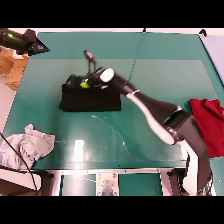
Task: Fold the shirts.
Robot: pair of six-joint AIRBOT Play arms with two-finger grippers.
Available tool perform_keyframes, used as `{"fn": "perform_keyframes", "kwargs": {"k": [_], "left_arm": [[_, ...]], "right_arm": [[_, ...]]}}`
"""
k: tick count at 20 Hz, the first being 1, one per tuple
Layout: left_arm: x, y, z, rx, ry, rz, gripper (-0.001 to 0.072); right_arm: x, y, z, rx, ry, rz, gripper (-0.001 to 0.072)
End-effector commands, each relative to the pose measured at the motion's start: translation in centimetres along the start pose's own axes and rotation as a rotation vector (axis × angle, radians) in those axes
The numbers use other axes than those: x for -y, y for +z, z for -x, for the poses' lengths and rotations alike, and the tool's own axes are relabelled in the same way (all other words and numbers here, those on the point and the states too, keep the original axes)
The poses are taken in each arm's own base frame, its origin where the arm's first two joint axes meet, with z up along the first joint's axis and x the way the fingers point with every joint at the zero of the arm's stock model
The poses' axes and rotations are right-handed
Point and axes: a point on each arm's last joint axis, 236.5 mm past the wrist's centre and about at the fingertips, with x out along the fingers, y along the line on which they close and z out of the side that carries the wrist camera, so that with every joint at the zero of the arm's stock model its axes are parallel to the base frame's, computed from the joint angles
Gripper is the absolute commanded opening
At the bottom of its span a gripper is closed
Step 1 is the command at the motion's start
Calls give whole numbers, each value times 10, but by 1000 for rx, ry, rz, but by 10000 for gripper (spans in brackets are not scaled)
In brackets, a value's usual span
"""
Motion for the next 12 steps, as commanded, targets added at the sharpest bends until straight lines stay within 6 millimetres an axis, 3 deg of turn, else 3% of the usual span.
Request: {"fn": "perform_keyframes", "kwargs": {"k": [1, 4, 6, 7, 9, 10, 12], "left_arm": [[-10, 0, 1, 1, 34, 2, 22], [-12, -1, 1, 0, 41, 2, 22], [-18, -2, 1, -7, 68, 1, 22], [-29, -5, 2, -19, 112, 8, 21], [-56, -12, 7, -42, 231, 39, 21], [-66, -15, 10, -54, 277, 46, 21], [-74, -18, 12, -69, 309, 46, 21]], "right_arm": [[52, 34, 81, -84, -85, 14, 470], [145, 44, 172, -158, -269, -151, 471], [193, 23, 204, -211, -314, -293, 500], [212, 8, 210, -234, -331, -358, 548], [239, -25, 210, -273, -353, -453, 551], [247, -41, 206, -291, -357, -487, 593], [242, -63, 186, -304, -308, -517, 593]]}}
